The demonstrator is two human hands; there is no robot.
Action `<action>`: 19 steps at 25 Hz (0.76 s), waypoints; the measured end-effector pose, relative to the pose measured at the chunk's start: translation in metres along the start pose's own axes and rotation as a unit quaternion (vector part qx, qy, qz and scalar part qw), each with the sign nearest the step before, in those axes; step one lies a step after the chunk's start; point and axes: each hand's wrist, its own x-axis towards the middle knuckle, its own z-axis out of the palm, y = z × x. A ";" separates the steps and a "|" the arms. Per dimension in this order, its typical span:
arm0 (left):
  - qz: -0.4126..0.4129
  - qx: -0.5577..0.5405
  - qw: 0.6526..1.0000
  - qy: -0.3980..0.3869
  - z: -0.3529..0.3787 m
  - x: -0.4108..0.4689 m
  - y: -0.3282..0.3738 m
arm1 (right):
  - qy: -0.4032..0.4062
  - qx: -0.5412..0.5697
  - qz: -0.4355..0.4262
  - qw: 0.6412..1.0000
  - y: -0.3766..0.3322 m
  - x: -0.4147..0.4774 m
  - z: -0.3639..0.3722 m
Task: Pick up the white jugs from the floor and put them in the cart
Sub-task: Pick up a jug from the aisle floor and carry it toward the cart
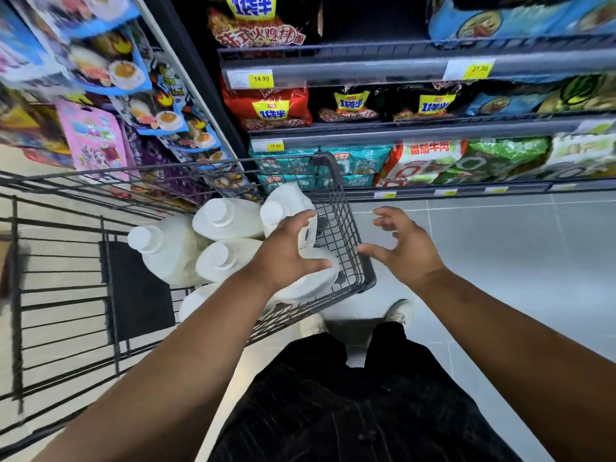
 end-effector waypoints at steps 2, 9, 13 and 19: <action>0.031 -0.005 1.000 0.003 0.003 0.002 0.027 | 0.029 0.012 0.007 0.999 0.002 -0.012 -0.023; 0.141 0.024 0.990 -0.008 0.045 0.028 0.158 | 0.166 0.062 0.019 0.984 0.051 -0.069 -0.156; 0.209 0.016 0.977 -0.027 0.119 0.032 0.252 | 0.242 0.108 0.049 0.963 0.105 -0.120 -0.242; 0.298 0.082 0.943 -0.123 0.260 0.028 0.406 | 0.363 0.144 0.100 0.915 0.206 -0.207 -0.376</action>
